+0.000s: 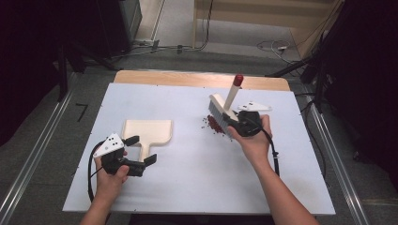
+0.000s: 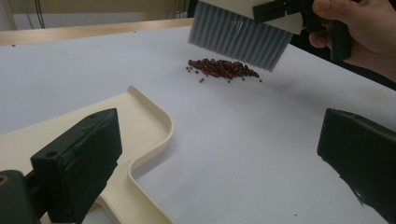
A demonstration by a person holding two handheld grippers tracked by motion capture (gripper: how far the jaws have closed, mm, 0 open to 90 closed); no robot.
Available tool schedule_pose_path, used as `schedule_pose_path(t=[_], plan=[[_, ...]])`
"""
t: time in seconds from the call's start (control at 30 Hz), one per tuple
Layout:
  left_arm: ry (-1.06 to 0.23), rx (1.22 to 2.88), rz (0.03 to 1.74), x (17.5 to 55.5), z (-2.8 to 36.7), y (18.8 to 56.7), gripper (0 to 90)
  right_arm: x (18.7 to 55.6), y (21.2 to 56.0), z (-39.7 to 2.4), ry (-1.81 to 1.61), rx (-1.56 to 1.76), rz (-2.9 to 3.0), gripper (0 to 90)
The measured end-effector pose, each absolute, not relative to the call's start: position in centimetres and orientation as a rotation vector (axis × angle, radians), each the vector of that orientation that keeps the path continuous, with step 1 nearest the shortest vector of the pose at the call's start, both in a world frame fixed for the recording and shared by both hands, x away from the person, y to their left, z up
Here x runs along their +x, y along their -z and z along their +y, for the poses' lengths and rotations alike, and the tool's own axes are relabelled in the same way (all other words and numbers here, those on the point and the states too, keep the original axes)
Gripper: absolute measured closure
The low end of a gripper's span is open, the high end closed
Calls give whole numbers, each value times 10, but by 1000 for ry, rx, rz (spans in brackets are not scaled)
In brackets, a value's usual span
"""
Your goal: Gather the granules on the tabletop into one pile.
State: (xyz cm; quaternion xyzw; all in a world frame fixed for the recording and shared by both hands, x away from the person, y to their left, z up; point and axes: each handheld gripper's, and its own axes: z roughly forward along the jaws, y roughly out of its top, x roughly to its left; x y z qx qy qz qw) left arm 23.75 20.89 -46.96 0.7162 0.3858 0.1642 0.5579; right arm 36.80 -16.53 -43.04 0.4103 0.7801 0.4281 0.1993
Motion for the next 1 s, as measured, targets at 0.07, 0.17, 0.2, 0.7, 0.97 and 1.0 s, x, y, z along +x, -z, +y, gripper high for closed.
schedule_pose_path(t=[0.07,0.17,0.2,0.7,0.97,1.0], plan=[[-386,1687,910,237,210,469,3,365,434,-150,-1221,1147,2220,657],[-386,1681,913,237,211,469,3,362,442,-131,-1215,1139,2279,657],[-387,1682,912,237,212,469,3,362,445,-127,-1213,1140,2293,657],[-387,1683,909,237,210,469,3,373,449,-159,-1121,1267,2210,657],[-388,1684,910,237,211,469,3,368,436,-172,-1220,1142,2238,657],[-387,1683,911,237,211,469,3,368,435,-174,-1225,1104,2265,657]])
